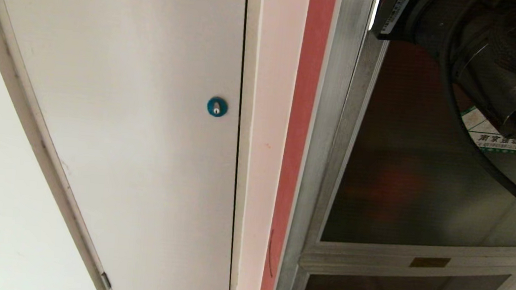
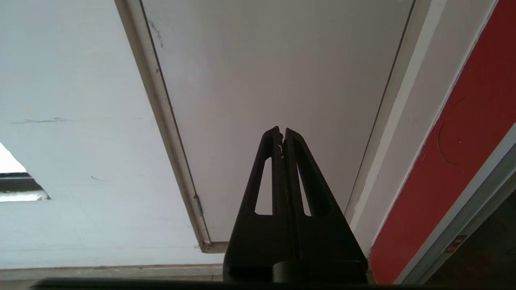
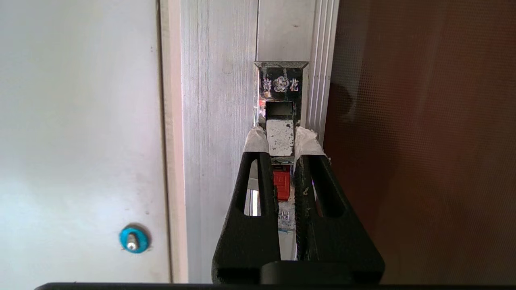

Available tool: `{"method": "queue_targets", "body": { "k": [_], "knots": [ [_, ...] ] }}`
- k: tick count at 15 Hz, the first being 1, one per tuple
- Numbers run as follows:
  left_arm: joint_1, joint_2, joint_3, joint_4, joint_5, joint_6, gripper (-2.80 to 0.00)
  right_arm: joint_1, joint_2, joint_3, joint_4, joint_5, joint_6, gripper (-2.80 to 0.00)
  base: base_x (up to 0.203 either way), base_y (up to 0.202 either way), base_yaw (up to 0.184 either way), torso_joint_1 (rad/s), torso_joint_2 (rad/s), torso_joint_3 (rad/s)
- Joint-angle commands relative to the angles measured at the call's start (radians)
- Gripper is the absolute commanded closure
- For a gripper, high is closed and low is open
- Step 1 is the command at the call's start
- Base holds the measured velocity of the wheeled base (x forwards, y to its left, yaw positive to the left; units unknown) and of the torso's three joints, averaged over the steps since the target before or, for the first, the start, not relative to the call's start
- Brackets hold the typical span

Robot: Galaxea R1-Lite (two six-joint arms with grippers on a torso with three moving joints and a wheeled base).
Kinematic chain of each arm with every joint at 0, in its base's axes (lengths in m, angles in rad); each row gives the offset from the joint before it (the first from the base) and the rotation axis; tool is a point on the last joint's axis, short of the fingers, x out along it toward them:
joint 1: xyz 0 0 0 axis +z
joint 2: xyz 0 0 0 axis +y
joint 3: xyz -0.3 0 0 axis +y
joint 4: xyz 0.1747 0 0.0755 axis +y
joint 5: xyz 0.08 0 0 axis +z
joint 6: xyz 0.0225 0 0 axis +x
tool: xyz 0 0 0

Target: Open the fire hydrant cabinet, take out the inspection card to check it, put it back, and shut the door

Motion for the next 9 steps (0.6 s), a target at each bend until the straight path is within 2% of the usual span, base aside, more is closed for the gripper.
{"method": "queue_targets", "body": {
  "k": [1,9],
  "knots": [
    [0.000,0.001,0.002,-0.001,0.000,0.000,0.00,0.024,-0.040,0.017,-0.008,-0.010,-0.002,0.00,0.000,0.000,0.000,0.000,0.00,0.000],
    [0.000,0.000,0.002,-0.001,0.000,0.000,0.00,0.042,-0.125,0.105,-0.009,-0.027,-0.014,0.00,0.000,0.000,0.000,0.000,0.00,0.000]
  ]
}}
